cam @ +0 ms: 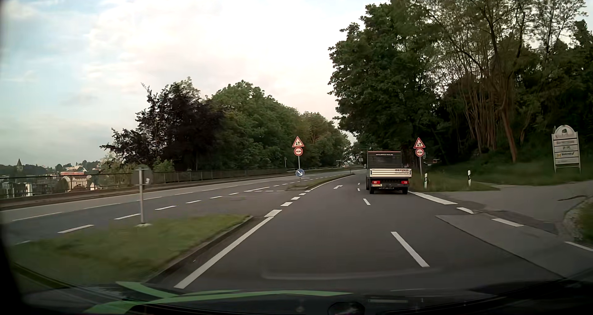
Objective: Follow the waypoints while adhering to traffic rules and regulations
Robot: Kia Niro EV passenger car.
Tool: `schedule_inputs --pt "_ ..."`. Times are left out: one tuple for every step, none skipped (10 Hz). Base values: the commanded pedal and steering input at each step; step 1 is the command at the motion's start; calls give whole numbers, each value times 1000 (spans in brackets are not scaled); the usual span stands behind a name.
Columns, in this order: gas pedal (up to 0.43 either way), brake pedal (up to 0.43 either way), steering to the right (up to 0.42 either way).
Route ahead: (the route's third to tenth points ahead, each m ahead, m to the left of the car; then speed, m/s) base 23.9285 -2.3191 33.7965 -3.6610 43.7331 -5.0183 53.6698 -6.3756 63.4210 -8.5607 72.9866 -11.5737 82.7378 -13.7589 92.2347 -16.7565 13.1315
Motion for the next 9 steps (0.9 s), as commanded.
schedule_inputs --pt "79 0 15" --pt "79 0 15" --pt "67 0 15" --pt "47 0 15" --pt "39 0 15" --pt "39 0 15" --pt "39 0 15" --pt "39 0 15" --pt "39 0 15"
